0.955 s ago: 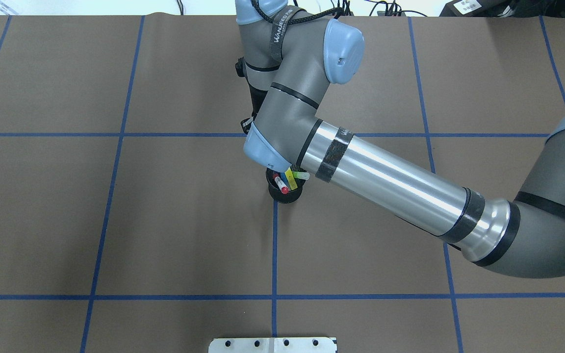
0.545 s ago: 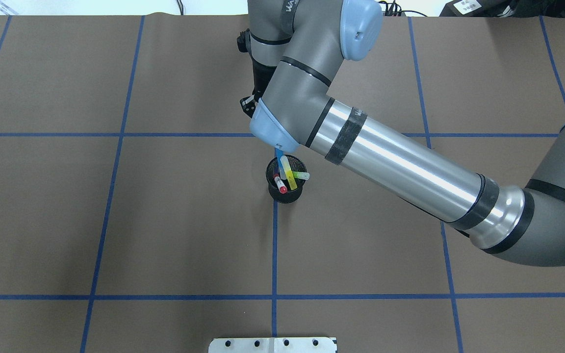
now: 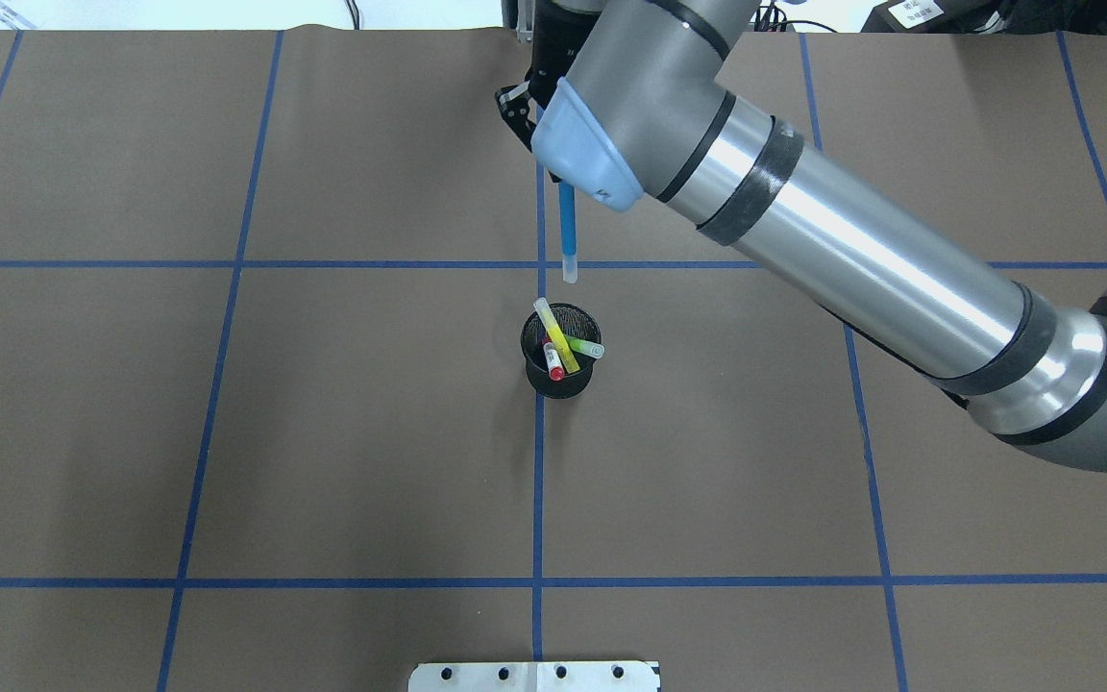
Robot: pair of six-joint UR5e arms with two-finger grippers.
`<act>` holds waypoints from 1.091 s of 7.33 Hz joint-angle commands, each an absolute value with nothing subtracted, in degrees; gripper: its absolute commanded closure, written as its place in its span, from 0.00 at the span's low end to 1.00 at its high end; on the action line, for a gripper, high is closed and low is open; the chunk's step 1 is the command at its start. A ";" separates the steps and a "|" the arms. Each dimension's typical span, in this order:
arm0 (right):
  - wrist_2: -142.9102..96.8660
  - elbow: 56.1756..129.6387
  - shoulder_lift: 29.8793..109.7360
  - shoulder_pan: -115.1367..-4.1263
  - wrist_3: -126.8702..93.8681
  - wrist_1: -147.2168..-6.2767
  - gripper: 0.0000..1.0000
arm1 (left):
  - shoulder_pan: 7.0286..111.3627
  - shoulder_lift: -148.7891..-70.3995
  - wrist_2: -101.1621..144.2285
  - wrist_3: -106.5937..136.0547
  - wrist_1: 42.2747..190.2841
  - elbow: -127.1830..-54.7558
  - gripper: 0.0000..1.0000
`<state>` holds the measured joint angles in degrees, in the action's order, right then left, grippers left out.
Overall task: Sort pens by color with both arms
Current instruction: 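Lay the blue marker on the table beside the cup while left arm approaches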
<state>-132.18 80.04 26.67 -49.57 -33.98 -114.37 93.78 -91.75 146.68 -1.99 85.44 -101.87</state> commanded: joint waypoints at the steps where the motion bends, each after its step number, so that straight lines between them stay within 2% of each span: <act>1: -133.50 84.45 31.69 -55.00 -34.19 -116.89 0.80 | 87.14 -97.26 147.74 12.40 86.05 -102.57 0.00; 5: -131.40 83.50 42.08 -56.95 -29.04 -116.81 0.81 | 68.25 -114.91 145.39 46.07 84.74 -103.28 0.00; 8: -132.10 80.26 43.59 -56.87 -28.04 -115.76 0.82 | 57.35 -126.70 138.72 67.43 84.73 -101.61 0.00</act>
